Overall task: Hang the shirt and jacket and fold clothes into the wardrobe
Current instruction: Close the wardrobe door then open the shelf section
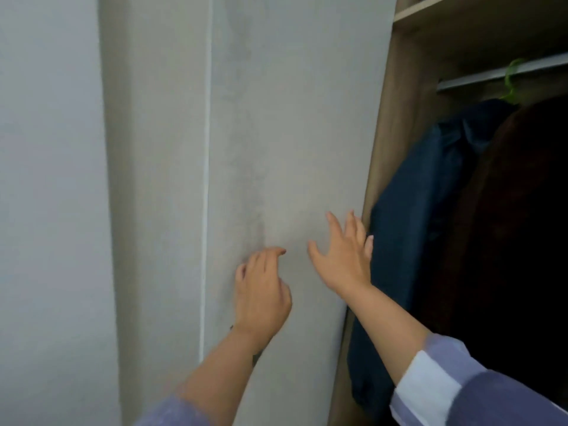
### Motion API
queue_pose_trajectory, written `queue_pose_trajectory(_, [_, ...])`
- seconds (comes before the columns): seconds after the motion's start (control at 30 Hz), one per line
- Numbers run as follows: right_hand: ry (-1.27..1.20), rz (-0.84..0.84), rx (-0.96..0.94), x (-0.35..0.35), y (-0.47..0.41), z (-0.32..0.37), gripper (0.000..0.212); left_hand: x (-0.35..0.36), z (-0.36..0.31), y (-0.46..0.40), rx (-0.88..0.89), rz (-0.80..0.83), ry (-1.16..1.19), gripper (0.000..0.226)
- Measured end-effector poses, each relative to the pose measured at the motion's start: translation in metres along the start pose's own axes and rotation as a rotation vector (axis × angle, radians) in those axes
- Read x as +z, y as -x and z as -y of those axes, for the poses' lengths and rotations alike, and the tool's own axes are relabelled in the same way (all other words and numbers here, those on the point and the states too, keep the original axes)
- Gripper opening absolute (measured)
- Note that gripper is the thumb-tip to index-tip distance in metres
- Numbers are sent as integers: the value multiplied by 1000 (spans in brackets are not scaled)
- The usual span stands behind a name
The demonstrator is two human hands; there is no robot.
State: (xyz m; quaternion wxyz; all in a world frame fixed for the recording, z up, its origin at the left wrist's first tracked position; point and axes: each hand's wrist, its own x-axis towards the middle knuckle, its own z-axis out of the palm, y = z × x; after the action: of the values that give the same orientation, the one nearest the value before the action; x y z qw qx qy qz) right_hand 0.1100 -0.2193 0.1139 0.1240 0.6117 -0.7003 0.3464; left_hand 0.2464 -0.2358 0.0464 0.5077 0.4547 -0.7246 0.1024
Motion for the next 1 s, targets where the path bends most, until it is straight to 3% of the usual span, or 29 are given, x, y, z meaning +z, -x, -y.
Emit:
queue_pose_trajectory(0.17, [-152, 62, -127, 11, 21, 72, 75, -58, 39, 23, -167, -300, -41, 40])
queue_pose_trajectory(0.27, [-243, 55, -164, 14, 23, 112, 84, -70, 59, 20, -338, -97, 222, 66])
queue_pose_trajectory(0.33, [-314, 39, -145, 17, 22, 135, 92, -73, 66, 18, -417, 91, 438, 59])
queue_pose_trajectory(0.43, [-332, 4, -86, 29, 22, 154, 104, -70, 72, 25, -397, 91, 433, 15])
queue_pose_trajectory(0.57, [-276, -60, -82, 36, 26, 156, 104, -68, 74, 31, -378, 59, 407, 7])
queue_pose_trajectory(0.87, [-405, -64, -119, -12, 65, 107, 99, -74, 16, 66, -192, 57, 330, 19])
queue_pose_trajectory(1.0, [-528, -140, -121, -40, 96, 70, 89, -63, -25, 89, -56, 65, 411, 42])
